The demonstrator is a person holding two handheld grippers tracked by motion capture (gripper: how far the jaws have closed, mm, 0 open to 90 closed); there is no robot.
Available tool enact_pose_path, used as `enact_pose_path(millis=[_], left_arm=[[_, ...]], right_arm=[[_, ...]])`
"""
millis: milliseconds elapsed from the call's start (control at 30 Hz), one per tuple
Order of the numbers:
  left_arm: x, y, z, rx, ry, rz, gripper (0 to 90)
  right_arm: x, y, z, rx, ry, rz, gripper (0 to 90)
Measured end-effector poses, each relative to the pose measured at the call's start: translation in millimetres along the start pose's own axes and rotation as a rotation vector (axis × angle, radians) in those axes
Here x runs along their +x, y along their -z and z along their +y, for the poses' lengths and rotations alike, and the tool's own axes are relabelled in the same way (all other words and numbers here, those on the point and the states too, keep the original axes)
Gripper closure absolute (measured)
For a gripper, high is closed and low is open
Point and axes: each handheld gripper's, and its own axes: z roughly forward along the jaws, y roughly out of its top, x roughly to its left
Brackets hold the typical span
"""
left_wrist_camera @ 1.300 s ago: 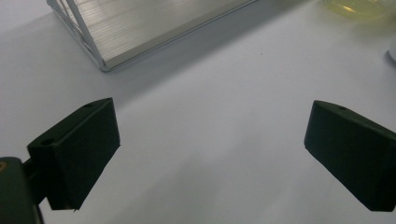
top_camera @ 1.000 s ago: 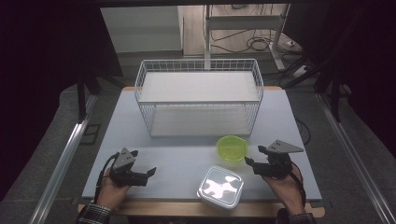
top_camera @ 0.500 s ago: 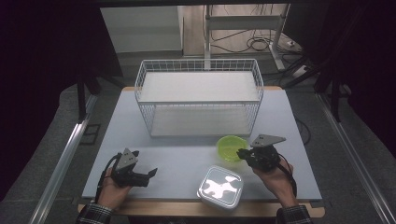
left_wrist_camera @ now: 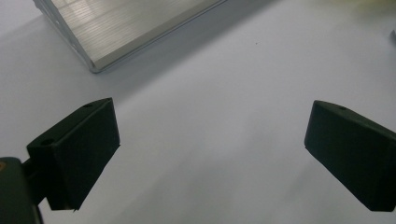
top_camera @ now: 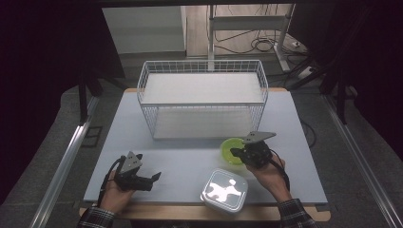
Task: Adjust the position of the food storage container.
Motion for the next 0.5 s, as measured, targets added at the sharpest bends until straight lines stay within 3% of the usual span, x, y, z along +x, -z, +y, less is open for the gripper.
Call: enact_pose_path(millis=[500], left_arm=[[-1.2,-0.6,-0.1,0.01,-0.011,0.01,2.3]], right_arm=[[14.2,-46.4,28.4,0.036,0.081,0.057,89.6]])
